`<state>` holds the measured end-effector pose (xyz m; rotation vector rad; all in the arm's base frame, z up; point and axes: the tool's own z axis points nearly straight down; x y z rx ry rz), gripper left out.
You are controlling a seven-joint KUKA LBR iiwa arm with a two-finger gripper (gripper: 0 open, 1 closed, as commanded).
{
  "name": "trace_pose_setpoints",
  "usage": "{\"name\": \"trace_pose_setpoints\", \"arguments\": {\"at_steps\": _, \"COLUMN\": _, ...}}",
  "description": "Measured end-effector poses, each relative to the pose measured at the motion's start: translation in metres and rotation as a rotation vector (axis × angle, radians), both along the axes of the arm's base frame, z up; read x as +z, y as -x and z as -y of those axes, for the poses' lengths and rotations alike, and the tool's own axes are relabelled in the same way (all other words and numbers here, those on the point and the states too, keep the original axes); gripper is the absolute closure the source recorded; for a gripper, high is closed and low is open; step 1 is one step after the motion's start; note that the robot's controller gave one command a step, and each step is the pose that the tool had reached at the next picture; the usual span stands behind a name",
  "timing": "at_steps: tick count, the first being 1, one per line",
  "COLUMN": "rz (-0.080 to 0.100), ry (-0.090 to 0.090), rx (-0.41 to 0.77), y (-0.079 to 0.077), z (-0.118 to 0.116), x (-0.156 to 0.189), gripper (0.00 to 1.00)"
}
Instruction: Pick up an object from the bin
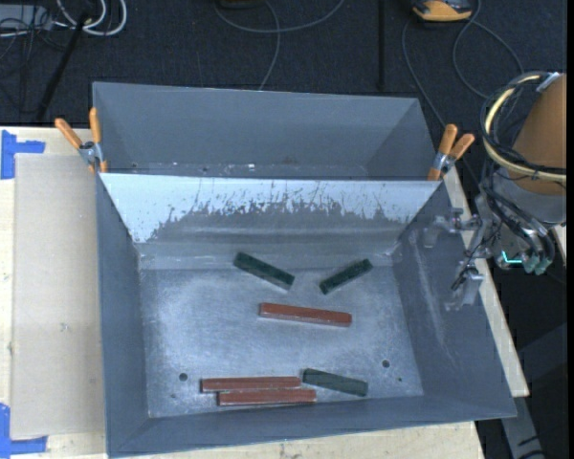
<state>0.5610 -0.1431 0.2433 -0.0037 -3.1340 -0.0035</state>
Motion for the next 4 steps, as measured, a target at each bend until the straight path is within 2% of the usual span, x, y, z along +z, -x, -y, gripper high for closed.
{"name": "trace_pose_setpoints", "arguments": {"at_steps": 1, "rz": -0.001, "ry": -0.001, "rx": 0.034, "y": 0.03, "z": -0.051, "x": -0.178, "gripper": 0.0}}
{"name": "trace_pose_setpoints", "arguments": {"at_steps": 2, "rz": 0.005, "ry": -0.003, "rx": 0.061, "y": 0.059, "z": -0.14, "x": -0.149, "gripper": 0.0}}
{"name": "trace_pose_setpoints", "arguments": {"at_steps": 3, "rz": 0.01, "ry": 0.003, "rx": -0.012, "y": 0.087, "z": -0.094, "x": -0.162, "gripper": 0.0}}
{"name": "trace_pose_setpoints", "arguments": {"at_steps": 4, "rz": 0.006, "ry": 0.002, "rx": -0.004, "y": 0.087, "z": -0.095, "x": -0.163, "gripper": 1.0}}
